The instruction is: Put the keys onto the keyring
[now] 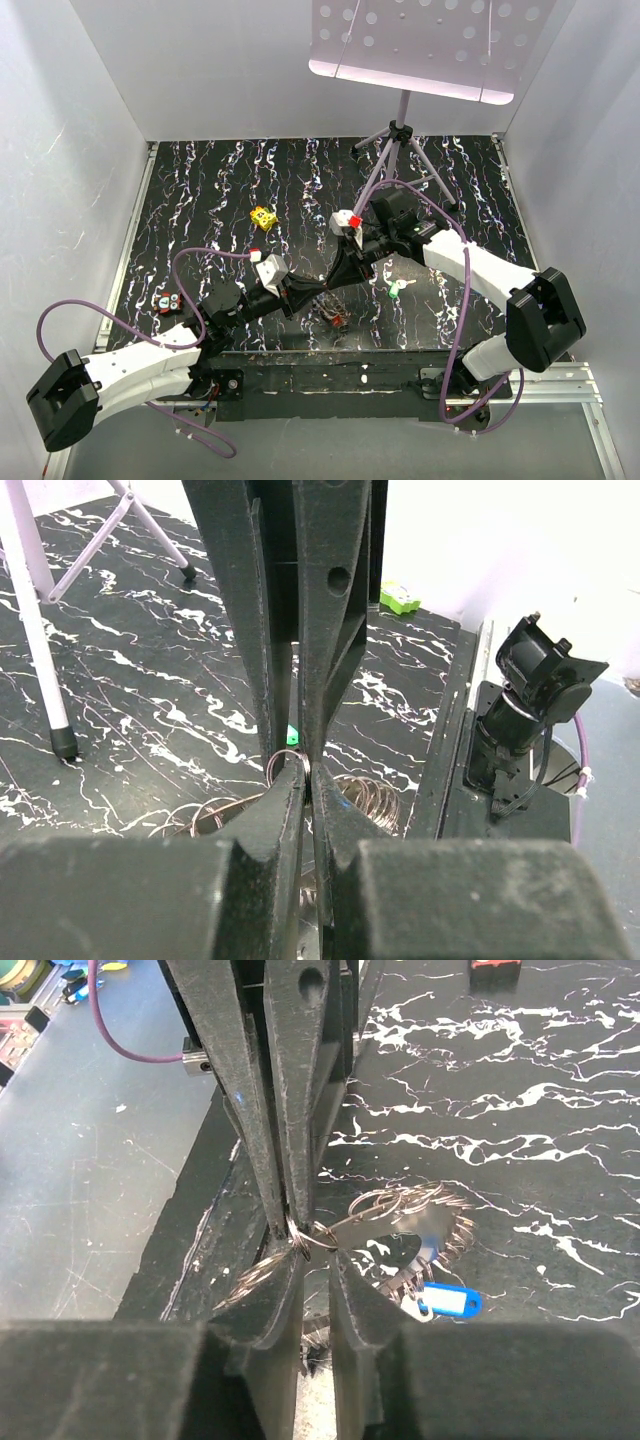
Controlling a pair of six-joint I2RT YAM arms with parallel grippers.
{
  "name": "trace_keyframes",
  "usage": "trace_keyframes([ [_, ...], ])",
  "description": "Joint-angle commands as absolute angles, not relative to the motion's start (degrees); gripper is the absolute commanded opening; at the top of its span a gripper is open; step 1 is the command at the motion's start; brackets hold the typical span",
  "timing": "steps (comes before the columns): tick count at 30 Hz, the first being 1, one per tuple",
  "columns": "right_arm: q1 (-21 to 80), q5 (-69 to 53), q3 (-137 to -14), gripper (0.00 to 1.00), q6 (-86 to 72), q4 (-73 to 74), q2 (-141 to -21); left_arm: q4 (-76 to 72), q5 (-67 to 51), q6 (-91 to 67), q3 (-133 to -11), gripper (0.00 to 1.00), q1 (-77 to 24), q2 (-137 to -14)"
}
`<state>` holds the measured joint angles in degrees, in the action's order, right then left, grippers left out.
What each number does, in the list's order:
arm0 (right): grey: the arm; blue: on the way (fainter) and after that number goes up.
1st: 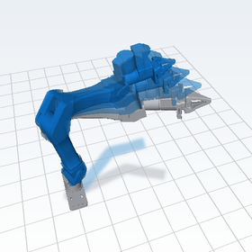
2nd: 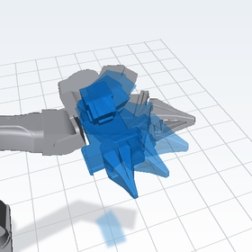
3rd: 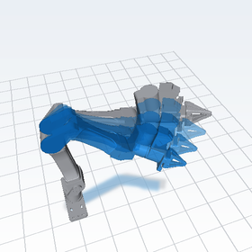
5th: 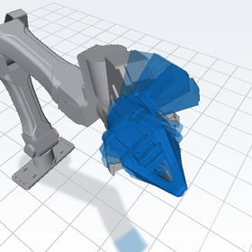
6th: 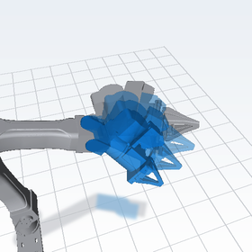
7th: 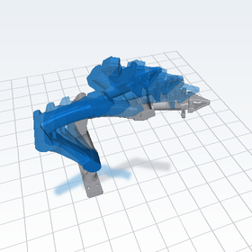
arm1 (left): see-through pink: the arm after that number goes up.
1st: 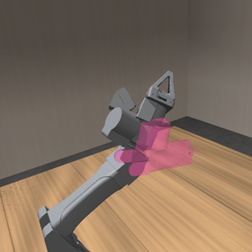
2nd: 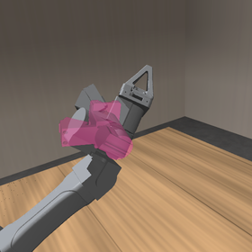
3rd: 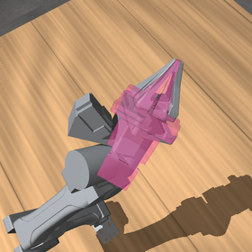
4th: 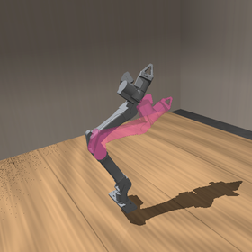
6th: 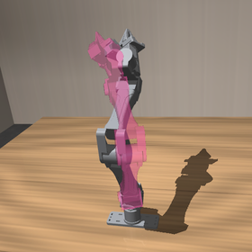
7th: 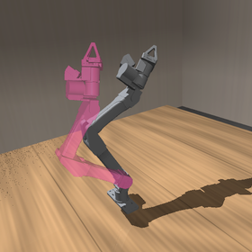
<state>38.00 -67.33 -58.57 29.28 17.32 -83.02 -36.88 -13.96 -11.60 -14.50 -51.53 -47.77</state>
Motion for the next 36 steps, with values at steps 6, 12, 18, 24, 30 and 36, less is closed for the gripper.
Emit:
trace_keyframes([
  [6,39.8,-72.9,-59.1,0.01,28.6,17.0,-83.5,-38.3,-9.8,-10.5,-14.5,0.00,-51.3,-46.2],
  [12,39.8,-71.6,-60.3,0.01,30.8,20.0,-83.4,-34.6,-8.2,-11.2,-13.9,0.15,-51.3,-42.1],
  [18,39.7,-70.1,-60.8,0.01,32.9,22.1,-83.2,-26.5,-5.2,-12.3,-12.4,0.70,-51.3,-31.7],
  [24,39.9,-67.4,-62.0,0.01,38.4,26.7,-82.6,-16.7,-10.2,-10.9,-13.8,0.81,-51.3,-25.3],
  [30,40.6,-59.7,-69.1,0.01,53.8,41.5,-83.4,-9.6,-14.8,-3.9,-19.6,0.82,-51.3,-27.5],
  [36,40.8,-46.9,-81.4,0.01,66.6,59.0,-86.9,-1.8,-13.4,7.8,-26.5,0.84,-51.3,-32.6],
])
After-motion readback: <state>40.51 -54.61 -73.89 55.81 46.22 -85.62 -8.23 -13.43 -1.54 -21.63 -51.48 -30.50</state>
